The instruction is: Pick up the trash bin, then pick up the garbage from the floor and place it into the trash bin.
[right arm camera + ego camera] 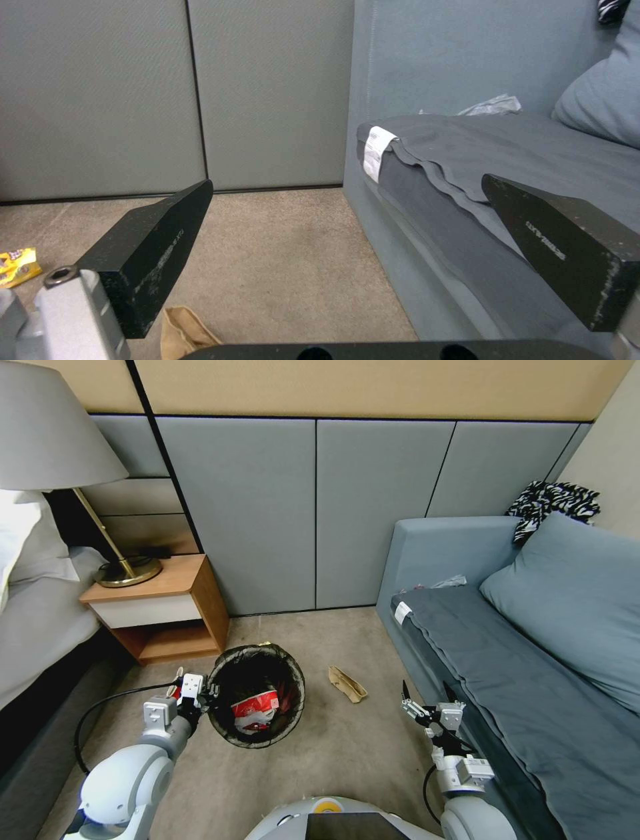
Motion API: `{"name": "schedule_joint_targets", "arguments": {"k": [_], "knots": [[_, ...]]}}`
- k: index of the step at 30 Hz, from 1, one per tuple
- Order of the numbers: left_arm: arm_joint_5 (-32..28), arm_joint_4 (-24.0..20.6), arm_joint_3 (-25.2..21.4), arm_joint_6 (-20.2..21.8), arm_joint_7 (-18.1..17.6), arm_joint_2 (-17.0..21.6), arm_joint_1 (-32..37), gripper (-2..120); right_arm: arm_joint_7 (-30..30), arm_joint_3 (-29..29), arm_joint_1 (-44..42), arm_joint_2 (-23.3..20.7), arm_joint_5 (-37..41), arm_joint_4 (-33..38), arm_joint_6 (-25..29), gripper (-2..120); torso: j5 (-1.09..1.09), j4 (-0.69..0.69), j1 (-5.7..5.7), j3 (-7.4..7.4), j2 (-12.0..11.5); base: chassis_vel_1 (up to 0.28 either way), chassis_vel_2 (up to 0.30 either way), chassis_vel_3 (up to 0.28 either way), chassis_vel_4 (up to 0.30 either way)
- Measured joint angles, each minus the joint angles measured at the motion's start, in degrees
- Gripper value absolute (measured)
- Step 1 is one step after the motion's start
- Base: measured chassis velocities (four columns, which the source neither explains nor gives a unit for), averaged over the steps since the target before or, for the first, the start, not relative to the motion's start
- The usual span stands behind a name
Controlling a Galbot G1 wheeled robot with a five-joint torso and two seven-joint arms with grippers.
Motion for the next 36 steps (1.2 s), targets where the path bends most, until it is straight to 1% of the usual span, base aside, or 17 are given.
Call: {"name": "schedule_joint_targets", "arguments": {"k": [16,18,19,21,22,23,24,25,26,27,29,30,31,33,34,36], "knots": [[0.0,-0.2,0.0,0.0,0.0,-0.1,-0.1,1,0.8,-0.9,0.2,-0.6,0.1,-0.1,-0.4,100,0.0,0.01,0.0,0.0,0.0,-0.07,0.074,0.074,-0.072],[0.0,-0.3,0.0,0.0,0.0,-0.2,-0.1,1,1.3,-1.1,0.9,-1.3,0.8,0.0,-2.7,100,0.0,0.0,0.01,0.0,0.0,-0.048,0.059,0.051,-0.059],[0.0,-0.3,0.0,0.0,0.0,-0.2,-0.1,1,1.3,-1.1,0.9,-1.3,0.8,0.0,-2.7,100,0.0,0.0,0.01,0.0,0.0,-0.029,0.049,0.051,-0.052],[-0.1,-0.4,-0.1,0.0,0.0,-0.2,0.0,1,0.3,-0.5,2.5,-2.4,1.9,-0.2,-6.1,100,-0.01,-0.01,0.01,0.0,0.0,-0.015,0.01,0.017,-0.026],[-0.1,-0.5,-0.1,0.0,0.0,-0.2,0.0,1,-0.5,0.0,3.7,-3.1,2.5,-0.7,-8.0,100,0.0,0.01,0.01,0.0,0.0,0.0,0.0,0.0,0.0],[-0.1,-0.5,-0.1,0.0,0.0,-0.2,0.0,1,-0.5,0.0,3.7,-3.1,2.5,-0.7,-8.0,100,0.0,0.01,0.01,0.0,0.0,0.0,0.0,0.0,0.0],[-0.2,-0.6,-0.2,0.0,0.0,-0.2,0.1,1,-1.4,0.5,4.7,-3.7,3.1,-1.1,-9.7,100,0.0,0.01,0.01,0.0,0.0,0.0,0.0,0.0,0.0],[-0.2,-0.7,-0.2,0.0,0.0,-0.2,0.1,1,-2.8,1.2,6.8,-4.4,4.0,-2.0,-11.8,100,0.01,0.0,0.01,0.0,0.0,0.0,0.0,0.0,0.0],[-0.3,-0.8,-0.3,0.0,0.0,-0.2,0.1,1,-3.1,1.3,9.6,-6.1,5.6,-3.6,-13.4,100,0.01,0.0,0.0,0.0,0.0,0.0,0.0,0.0,0.0],[-0.3,-0.8,-0.3,0.0,0.0,-0.2,0.1,1,-3.1,1.3,9.6,-6.1,5.6,-3.6,-13.4,100,0.01,0.0,0.0,0.0,0.0,0.0,0.0,0.0,0.0],[-0.6,-1.0,-0.4,0.0,-0.1,-0.2,0.1,1,-2.9,0.1,15.0,-12.8,10.5,-6.7,-15.9,100,0.02,0.02,0.01,0.0,0.0,0.0,0.0,0.0,0.0],[-0.6,-1.0,-0.4,0.0,-0.1,-0.2,0.1,1,-2.9,0.1,15.0,-12.8,10.5,-6.7,-15.9,100,0.02,0.02,0.01,0.0,0.0,0.0,0.0,0.0,0.0],[-0.7,-1.1,-0.4,0.0,-0.1,-0.2,0.1,1,-2.9,-0.9,17.2,-16.2,13.6,-8.0,-16.9,100,0.01,0.02,0.01,0.0,0.0,0.0,0.0,0.0,0.0],[-0.7,-1.1,-0.4,0.0,-0.2,-0.2,0.0,1,-2.9,-3.1,20.3,-20.1,18.0,-10.1,-18.2,100,0.01,0.02,0.01,0.0,0.0,0.0,0.0,0.0,0.0],[-0.7,-1.1,-0.4,0.0,-0.2,-0.2,0.0,1,-2.9,-3.1,20.3,-20.1,18.0,-10.1,-18.2,100,0.01,0.02,0.01,0.0,0.0,0.0,0.0,0.0,0.0],[-0.7,-1.2,-0.4,0.0,-0.3,-0.4,0.0,1,-2.9,-6.2,23.7,-22.9,20.8,-13.4,-19.1,100,0.01,0.01,0.01,0.0,0.0,0.0,0.0,0.0,0.0]]}}
